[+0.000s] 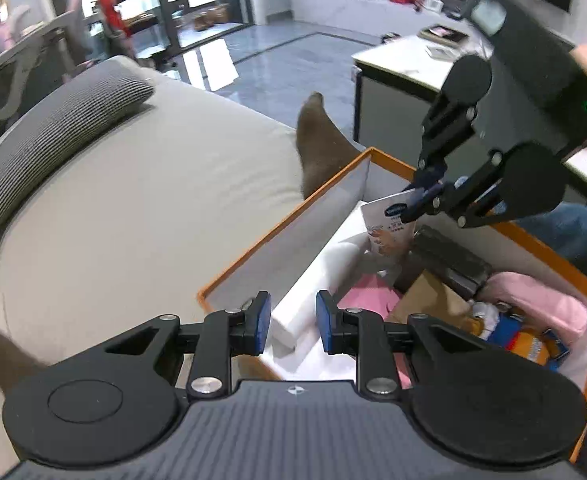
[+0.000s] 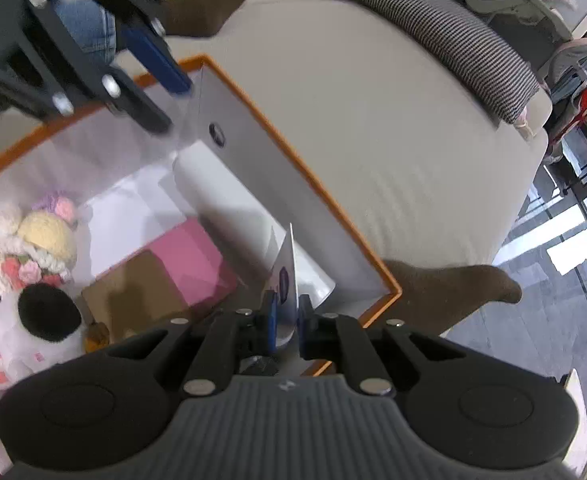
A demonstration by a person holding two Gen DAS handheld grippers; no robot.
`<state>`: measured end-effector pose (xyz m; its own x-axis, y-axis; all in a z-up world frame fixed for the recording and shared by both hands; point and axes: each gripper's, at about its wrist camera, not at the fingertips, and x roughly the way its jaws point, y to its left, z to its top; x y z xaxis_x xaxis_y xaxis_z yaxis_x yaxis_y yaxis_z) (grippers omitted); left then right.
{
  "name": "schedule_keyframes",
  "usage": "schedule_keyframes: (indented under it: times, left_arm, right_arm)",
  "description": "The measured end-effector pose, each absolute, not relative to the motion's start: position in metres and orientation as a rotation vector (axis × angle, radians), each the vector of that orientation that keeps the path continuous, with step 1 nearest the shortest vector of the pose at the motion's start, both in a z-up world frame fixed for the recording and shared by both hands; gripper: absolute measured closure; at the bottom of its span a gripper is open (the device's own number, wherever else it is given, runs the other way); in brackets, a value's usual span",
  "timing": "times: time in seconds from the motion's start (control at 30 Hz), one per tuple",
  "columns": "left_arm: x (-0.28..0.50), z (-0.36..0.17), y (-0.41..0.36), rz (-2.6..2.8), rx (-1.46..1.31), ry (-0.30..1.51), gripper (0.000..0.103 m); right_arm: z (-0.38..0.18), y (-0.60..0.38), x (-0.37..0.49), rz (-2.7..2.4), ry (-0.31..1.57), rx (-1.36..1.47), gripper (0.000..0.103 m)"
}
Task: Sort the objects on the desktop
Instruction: 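Lower the roll and tube into the white box and open both tools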
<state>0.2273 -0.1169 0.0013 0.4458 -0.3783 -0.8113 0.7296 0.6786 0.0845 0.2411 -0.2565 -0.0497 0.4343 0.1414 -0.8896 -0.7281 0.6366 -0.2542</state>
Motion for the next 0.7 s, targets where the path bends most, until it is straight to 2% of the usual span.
schedule_keyframes:
  times: [0.33, 0.4, 0.7]
  left_arm:
    - [0.178, 0.034, -0.077, -0.579, 0.273, 0.868, 0.074]
    - [0.166, 0.04, -0.069, -0.569, 0.237, 0.855, 0.074]
    - [0.098, 0.074, -0.042, -0.5, 0.131, 0.695, 0.074]
  right_arm:
    - [-0.046, -0.251, 0.237, 0.483, 1.041, -0.751, 0.087]
    - [-0.04, -0.251, 0.231, 0.467, 1.019, -0.738, 0.081]
    - [0.006, -0.228, 0.17, 0.432, 0.876, -0.558, 0.076]
